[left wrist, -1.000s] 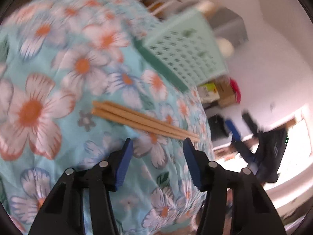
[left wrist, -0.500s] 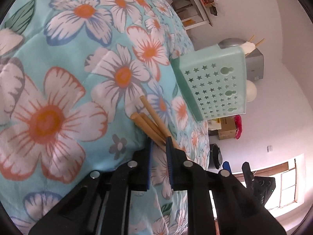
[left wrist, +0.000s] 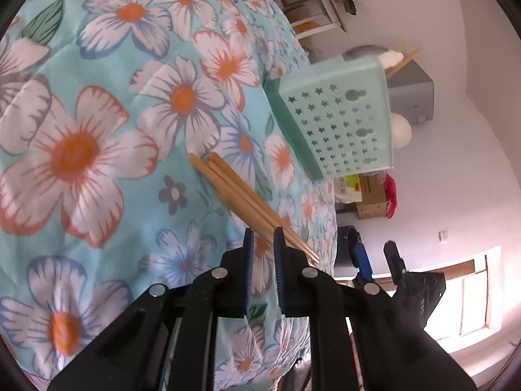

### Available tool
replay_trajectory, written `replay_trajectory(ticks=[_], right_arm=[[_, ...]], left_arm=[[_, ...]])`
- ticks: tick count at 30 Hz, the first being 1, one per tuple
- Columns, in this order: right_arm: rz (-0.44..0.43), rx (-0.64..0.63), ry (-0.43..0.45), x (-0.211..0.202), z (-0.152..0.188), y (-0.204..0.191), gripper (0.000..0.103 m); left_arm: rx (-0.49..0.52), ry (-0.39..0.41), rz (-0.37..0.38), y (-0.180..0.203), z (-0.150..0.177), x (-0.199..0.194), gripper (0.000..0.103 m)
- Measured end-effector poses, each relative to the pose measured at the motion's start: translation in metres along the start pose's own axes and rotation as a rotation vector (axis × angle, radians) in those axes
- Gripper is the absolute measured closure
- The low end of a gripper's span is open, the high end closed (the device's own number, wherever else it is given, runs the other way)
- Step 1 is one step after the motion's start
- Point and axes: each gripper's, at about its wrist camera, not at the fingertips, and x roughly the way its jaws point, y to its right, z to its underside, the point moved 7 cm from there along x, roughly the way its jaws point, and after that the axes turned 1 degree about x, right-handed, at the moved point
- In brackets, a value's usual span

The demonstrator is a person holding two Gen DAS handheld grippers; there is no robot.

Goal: Organize utensils
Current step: 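Grasp more wooden chopsticks with the left tool while the right tool moves over them, then lift chopsticks with the left tool while the right tool grasps a chopstick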

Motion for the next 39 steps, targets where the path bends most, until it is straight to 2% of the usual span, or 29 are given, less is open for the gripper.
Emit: replay_trajectory(ticks=[2, 6, 9, 15, 21, 26, 31, 37, 39], right_arm=[[0.003, -0.011, 0.004, -0.002, -0.001, -0.003, 0.041], [0.010, -0.009, 0.010, -0.003, -0.002, -0.003, 0.041], [0.010, 0.000, 0.007, -0.002, -0.002, -0.001, 0.041], [0.013, -0.006, 0.002, 0.000, 0.000, -0.004, 0.041], [0.018, 0.001, 0.004, -0.001, -0.001, -0.001, 0.041], [0.021, -0.001, 0.004, -0.001, -0.001, -0.001, 0.041], [0.023, -0.009, 0.000, 0.000, 0.000, -0.004, 0.041], [0.031, -0.019, 0.004, -0.001, 0.001, -0.006, 0.041], [0.030, -0.030, 0.003, -0.001, 0.003, -0.009, 0.041]], left_arm=[[-0.042, -0.007, -0.007, -0.006, -0.004, 0.002, 0.074], [-0.121, -0.002, 0.023, -0.014, -0.008, 0.005, 0.073], [-0.109, 0.012, 0.021, -0.012, -0.012, 0.007, 0.074], [-0.110, 0.028, -0.011, -0.019, -0.016, 0.012, 0.090], [-0.092, 0.031, 0.020, -0.018, -0.013, 0.005, 0.092], [-0.019, 0.034, 0.058, -0.001, -0.007, -0.004, 0.093], [0.098, 0.077, 0.091, 0.024, -0.008, -0.017, 0.094], [0.261, 0.153, 0.068, 0.055, -0.013, -0.035, 0.095], [0.328, 0.202, 0.046, 0.067, -0.018, -0.047, 0.095]])
